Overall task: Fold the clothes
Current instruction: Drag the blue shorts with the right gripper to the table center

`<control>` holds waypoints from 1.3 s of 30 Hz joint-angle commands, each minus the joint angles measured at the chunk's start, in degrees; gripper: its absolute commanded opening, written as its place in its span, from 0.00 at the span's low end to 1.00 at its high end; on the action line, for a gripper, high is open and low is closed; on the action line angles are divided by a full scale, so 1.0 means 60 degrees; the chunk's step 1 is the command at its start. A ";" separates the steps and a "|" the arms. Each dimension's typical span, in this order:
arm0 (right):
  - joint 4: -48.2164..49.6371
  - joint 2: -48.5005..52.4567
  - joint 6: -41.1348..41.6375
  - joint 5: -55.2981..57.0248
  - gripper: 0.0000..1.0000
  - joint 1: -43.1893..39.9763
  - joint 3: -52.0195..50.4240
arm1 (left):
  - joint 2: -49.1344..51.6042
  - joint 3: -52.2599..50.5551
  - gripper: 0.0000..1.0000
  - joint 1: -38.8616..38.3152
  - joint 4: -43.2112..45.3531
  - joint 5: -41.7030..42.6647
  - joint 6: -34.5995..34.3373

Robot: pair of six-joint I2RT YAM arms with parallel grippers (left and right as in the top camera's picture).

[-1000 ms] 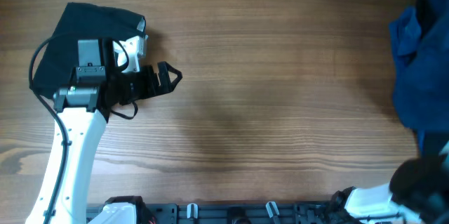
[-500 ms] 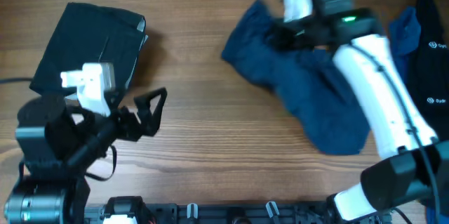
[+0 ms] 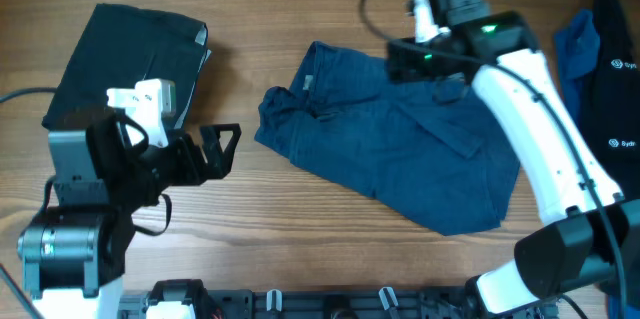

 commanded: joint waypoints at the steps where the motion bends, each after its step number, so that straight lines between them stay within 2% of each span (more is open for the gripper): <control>1: 0.0040 0.0670 0.0000 -0.0244 0.61 -0.0736 -0.0787 | 0.0488 0.0102 0.97 -0.0051 -0.0087 0.0004 -0.0015; 2: 0.0200 0.0980 -0.0062 -0.0798 0.63 -0.0918 -0.1184 | 0.0747 0.0102 0.95 -0.0117 -0.0157 0.0095 -0.0011; 3: 0.0324 0.1235 -0.0259 -0.1089 0.77 -0.0980 -0.1486 | 0.0954 0.0102 0.95 -0.0215 -0.0186 0.0091 -0.0007; 5: 0.0623 0.1596 -0.0576 -0.1158 0.82 -0.0965 -0.1993 | 0.1315 0.0106 0.99 -0.0408 -0.0171 0.0091 -0.0007; 9: 0.1188 0.2007 -0.0750 -0.0390 0.83 -0.0965 -0.2830 | 0.1698 0.0106 1.00 -0.0645 -0.0142 0.0087 -0.0007; 10: 0.1362 0.2029 -0.0707 -0.0029 0.80 -0.0965 -0.3078 | 0.1730 0.0106 1.00 -0.0659 -0.0142 0.0087 -0.0011; 11: 0.1483 0.2029 -0.0688 0.0051 0.73 -0.0965 -0.3260 | 0.1730 0.0106 1.00 -0.0659 -0.0131 0.0087 -0.0007; 13: 0.1537 0.2029 -0.0557 0.0102 0.40 -0.0965 -0.3453 | 0.1727 0.0106 1.00 -0.0659 -0.0062 0.0087 -0.0007; 15: 0.1490 0.1938 -0.0433 0.0259 0.15 -0.0965 -0.3453 | 0.1730 0.0106 1.00 -0.0659 0.0004 0.0087 -0.0011; 16: 0.1446 0.1789 -0.0408 0.0259 0.07 -0.0965 -0.3453 | 0.1730 0.0102 1.00 -0.0659 0.0036 0.0087 -0.0011; 17: 0.1348 0.1563 -0.0237 0.0262 0.04 -0.0965 -0.3450 | 0.1730 0.0106 0.99 -0.0659 0.0069 0.0087 -0.0007; 19: 0.1126 0.0929 -0.0102 0.0248 0.04 -0.0965 -0.3446 | 0.1730 0.0102 0.97 -0.0670 0.0160 0.0087 -0.0011; 25: 0.0142 -0.2200 -0.0860 -0.2007 0.04 -0.0889 -0.3446 | 0.1872 0.0102 0.99 -0.0903 0.0331 -0.0066 0.0222; 29: -0.0882 -0.4022 -0.0878 -0.2408 0.04 -0.0546 -0.3450 | 0.2055 0.0102 0.99 -0.0918 0.0466 -0.0131 0.0229; 34: -0.2226 -0.4739 -0.1290 -0.3366 0.04 0.0670 -0.3464 | 0.2116 0.0102 0.99 -0.0918 0.0729 -0.0131 0.0229; 36: -0.2171 -0.4717 -0.0663 -0.2761 0.04 0.1279 -0.3468 | 0.2164 0.0102 1.00 -0.0918 0.0801 -0.0171 0.0237; 37: -0.2073 -0.4685 0.0106 -0.1967 0.08 0.1366 -0.3468 | 0.2222 0.0102 1.00 -0.0918 0.0805 -0.0200 0.0237; 38: -0.1956 -0.4641 0.0969 -0.0933 0.28 0.1370 -0.3490 | 0.2361 0.0102 1.00 -0.0918 0.0794 -0.0200 0.0233; 39: -0.1683 -0.4561 0.1891 0.0175 0.41 0.1304 -0.3603 | 0.2535 0.0102 1.00 -0.0922 0.0776 -0.0193 0.0233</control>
